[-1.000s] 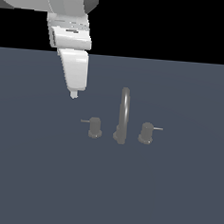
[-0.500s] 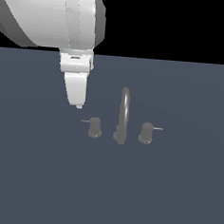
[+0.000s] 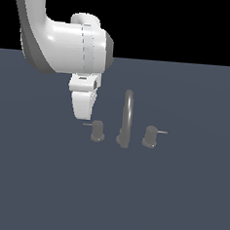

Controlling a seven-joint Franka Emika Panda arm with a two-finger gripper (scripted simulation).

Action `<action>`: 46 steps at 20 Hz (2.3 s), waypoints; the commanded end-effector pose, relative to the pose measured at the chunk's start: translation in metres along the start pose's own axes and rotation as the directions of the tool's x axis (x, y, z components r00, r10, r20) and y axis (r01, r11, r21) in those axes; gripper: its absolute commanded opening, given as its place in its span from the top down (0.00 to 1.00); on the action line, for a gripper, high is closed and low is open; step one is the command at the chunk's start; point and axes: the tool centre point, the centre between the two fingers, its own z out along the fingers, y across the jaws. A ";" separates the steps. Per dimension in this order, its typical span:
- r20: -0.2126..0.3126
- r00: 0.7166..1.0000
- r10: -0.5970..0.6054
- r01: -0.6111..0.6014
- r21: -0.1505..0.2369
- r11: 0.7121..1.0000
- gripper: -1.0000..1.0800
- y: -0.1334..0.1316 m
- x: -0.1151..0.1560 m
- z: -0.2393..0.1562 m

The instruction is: Turn on the faucet by rotating a designated handle.

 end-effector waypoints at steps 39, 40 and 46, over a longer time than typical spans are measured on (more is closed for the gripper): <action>0.000 0.995 0.102 -0.102 -0.002 0.995 1.00 0.048 -0.004 0.025; 0.000 0.995 0.102 -0.102 -0.002 0.995 1.00 0.048 -0.004 0.025; 0.005 0.995 0.097 -0.097 0.005 0.995 1.00 0.053 0.006 0.025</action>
